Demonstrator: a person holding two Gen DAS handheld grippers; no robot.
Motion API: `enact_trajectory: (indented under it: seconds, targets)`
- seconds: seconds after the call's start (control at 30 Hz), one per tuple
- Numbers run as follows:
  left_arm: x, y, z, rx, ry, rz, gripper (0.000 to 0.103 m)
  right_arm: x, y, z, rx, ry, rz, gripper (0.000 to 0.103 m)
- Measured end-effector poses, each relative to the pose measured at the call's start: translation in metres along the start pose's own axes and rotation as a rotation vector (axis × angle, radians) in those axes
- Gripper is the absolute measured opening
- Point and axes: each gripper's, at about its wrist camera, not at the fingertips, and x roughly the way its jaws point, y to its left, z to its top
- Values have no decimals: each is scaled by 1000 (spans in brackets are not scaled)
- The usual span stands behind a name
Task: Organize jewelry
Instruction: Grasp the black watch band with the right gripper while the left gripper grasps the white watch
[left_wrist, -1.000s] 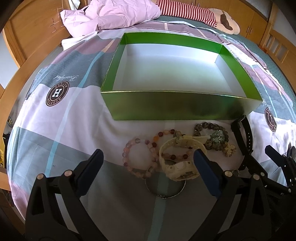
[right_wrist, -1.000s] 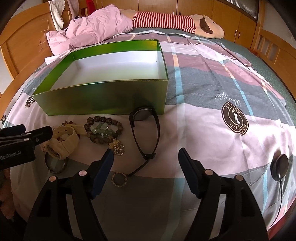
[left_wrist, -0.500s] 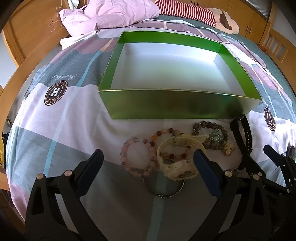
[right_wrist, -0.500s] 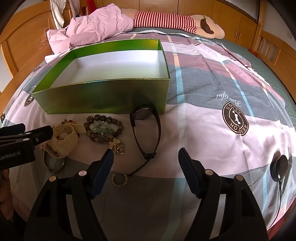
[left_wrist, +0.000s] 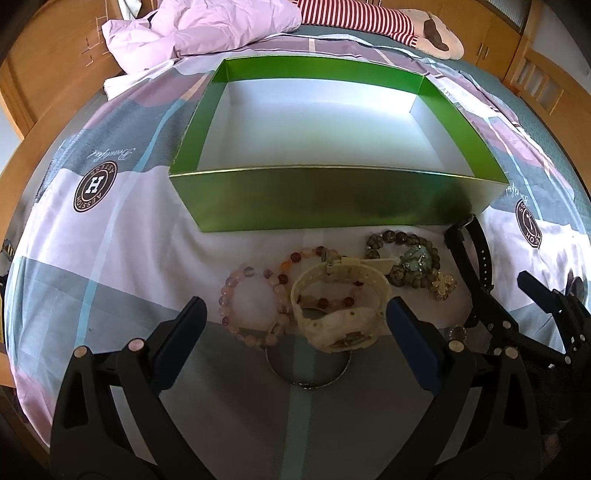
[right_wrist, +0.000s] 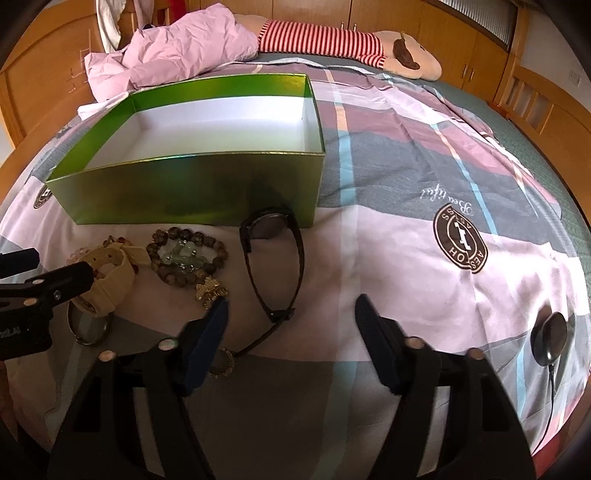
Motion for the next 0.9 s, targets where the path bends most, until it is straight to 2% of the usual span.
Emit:
enact_trajectory:
  seconds: [0.07,0.13,0.2,0.27,0.3,0.37,0.43,0.47,0.6,0.7,0.77,0.8,0.9]
  targets:
    - [0,0,0,0,-5,6,96,2,2,0,-13,7,10,34]
    - [0,-1,0,5,-7,8,91,4,2,-2,-16,18,38,21]
    - [-1,-2,-1,8,-9,-4,84,4,2,-2,-16,21,42,18]
    - [-4,-2,-1,7,-12,-41,67,2,2,-1,-11,13,53,16]
    - [-5,-2,0,12,-12,-53,63,1,1,-1,-5,5,63,16]
    - [-9,-4,1,33,-20,-75,38,-3,-1,0,10,-12,81,16]
    - [-14,-3,3,50,-35,-77,22,-8,-4,2,21,-29,84,16]
    - [-16,-2,4,55,-49,-50,14,-10,-6,4,28,-38,83,16]
    - [-26,15,13,34,-101,15,14,-19,-16,9,56,-70,79,14]
    - [-28,44,23,-61,-86,23,17,-21,-23,11,75,-76,69,13]
    - [-25,65,27,-139,-46,-17,41,-18,-26,11,88,-54,59,13]
    - [-23,72,27,-169,-32,-36,42,-15,-29,11,102,-38,60,13]
    - [-17,85,28,-224,2,-64,45,-10,-36,9,145,-3,67,25]
